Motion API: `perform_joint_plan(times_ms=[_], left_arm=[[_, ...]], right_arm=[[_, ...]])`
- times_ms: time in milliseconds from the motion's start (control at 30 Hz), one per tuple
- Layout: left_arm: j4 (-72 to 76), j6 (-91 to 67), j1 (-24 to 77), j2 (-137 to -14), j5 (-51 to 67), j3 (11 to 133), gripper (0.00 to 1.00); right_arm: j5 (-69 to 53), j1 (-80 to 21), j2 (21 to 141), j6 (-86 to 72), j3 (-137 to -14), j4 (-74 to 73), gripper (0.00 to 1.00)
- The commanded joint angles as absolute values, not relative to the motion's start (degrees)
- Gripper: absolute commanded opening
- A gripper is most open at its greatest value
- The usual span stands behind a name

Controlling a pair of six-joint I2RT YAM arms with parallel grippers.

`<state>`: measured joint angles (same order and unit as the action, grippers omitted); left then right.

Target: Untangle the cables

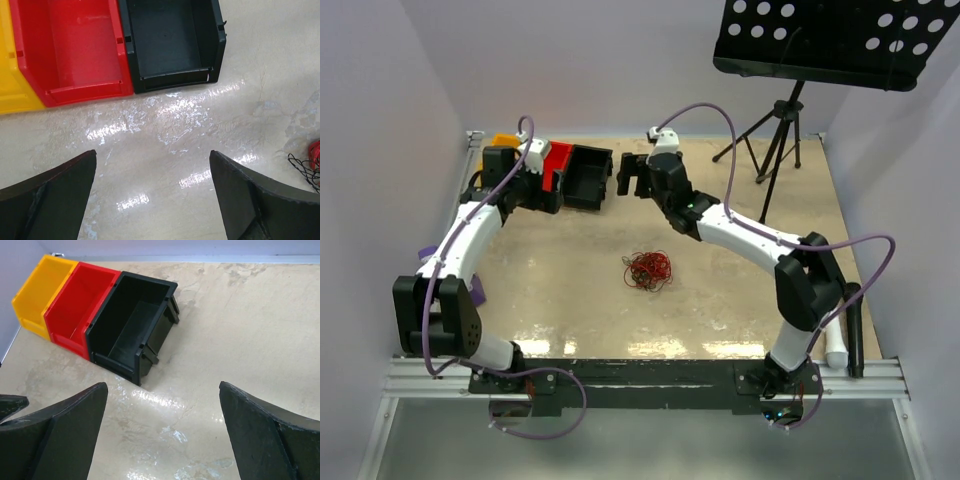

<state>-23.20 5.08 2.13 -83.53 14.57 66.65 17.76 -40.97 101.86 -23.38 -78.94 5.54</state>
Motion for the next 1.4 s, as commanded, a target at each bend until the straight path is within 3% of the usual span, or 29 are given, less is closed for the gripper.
perform_joint_plan(times_ms=[0, 267, 500, 733, 833, 967, 1367], left_arm=[[-21.0, 3.8, 1.7, -85.7, 14.3, 70.1, 1.0], [-19.3, 3.6, 2.3, -95.1, 18.7, 77.4, 1.0], [-21.1, 3.0, 3.7, -109.4, 11.9, 92.4, 1.0], [-18.6, 1.0, 3.9, -116.4, 12.2, 97.8, 0.99], [-17.0, 0.5, 4.4, -117.9, 11.7, 97.6, 0.9], [-14.8, -1.3, 4.8, -119.2, 9.5, 95.0, 0.62], [-6.8, -3.5, 7.8, -115.4, 4.7, 82.4, 0.38]], right_arm=[[20.9, -41.1, 96.2, -21.5, -76.4, 11.7, 0.98], [24.9, -41.2, 91.0, -20.8, -72.9, 9.7, 0.98], [26.7, -41.3, 82.3, -21.4, -63.2, 13.0, 0.97], [28.3, -41.4, 79.7, -21.3, -59.9, 12.7, 0.93], [28.3, -41.4, 79.2, -21.4, -59.5, 12.8, 0.9], [28.0, -41.4, 78.7, -21.7, -59.2, 13.2, 0.87], [28.7, -41.4, 80.9, -22.9, -59.4, 13.4, 0.81]])
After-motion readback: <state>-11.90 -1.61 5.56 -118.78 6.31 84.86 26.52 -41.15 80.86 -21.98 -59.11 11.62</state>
